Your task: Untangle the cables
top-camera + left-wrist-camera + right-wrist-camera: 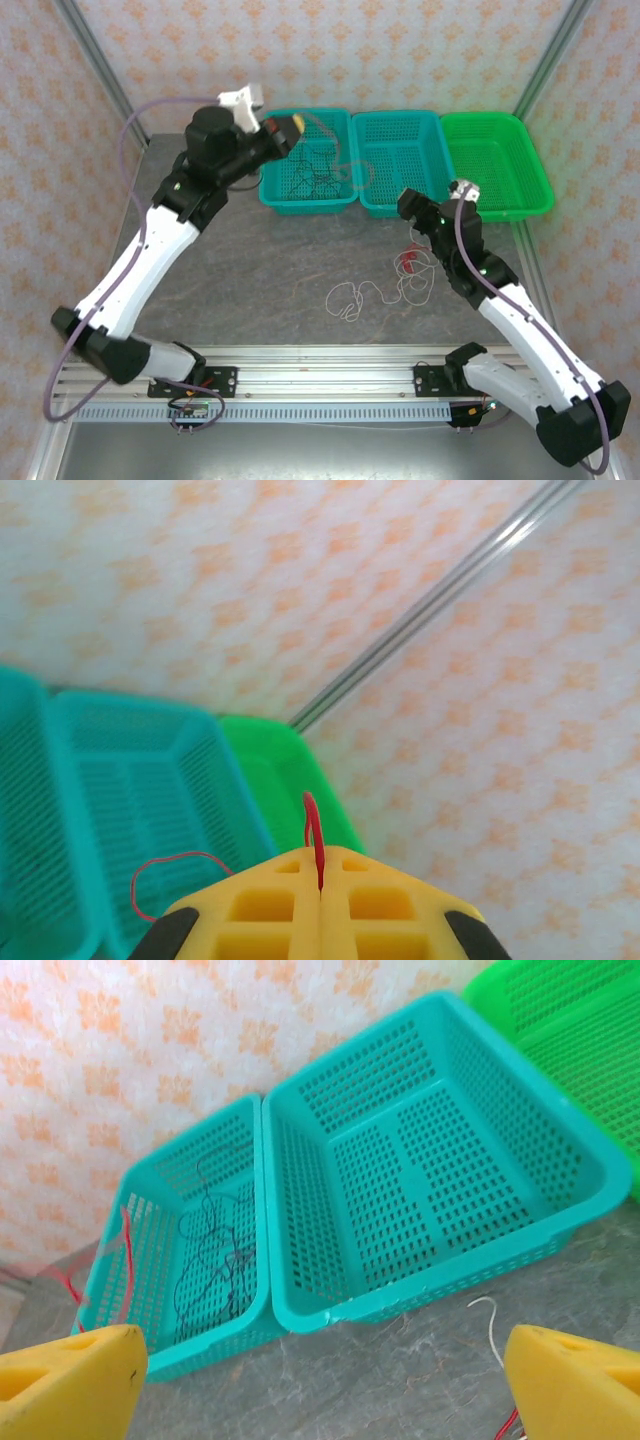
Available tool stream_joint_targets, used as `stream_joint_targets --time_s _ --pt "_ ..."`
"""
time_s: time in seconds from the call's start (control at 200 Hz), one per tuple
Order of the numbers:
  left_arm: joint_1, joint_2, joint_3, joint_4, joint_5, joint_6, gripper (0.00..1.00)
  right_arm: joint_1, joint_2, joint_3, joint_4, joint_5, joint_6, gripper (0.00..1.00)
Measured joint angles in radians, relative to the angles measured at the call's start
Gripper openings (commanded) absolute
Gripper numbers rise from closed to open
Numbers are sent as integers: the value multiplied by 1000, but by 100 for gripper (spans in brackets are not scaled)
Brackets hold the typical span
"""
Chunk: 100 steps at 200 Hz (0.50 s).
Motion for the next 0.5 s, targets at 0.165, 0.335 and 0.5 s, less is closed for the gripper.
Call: stream_joint_targets --time_s 0.165,0.335,0.5 --pt "-29 335 487 3 11 27 0 0 -120 -55 -8 73 11 93" --pt "-60 710 933 -44 26 49 0 -1 -203 -87 -32 114 27 93" --pt "-83 930 1013 -54 28 59 0 -1 -220 -94 -60 125 34 93"
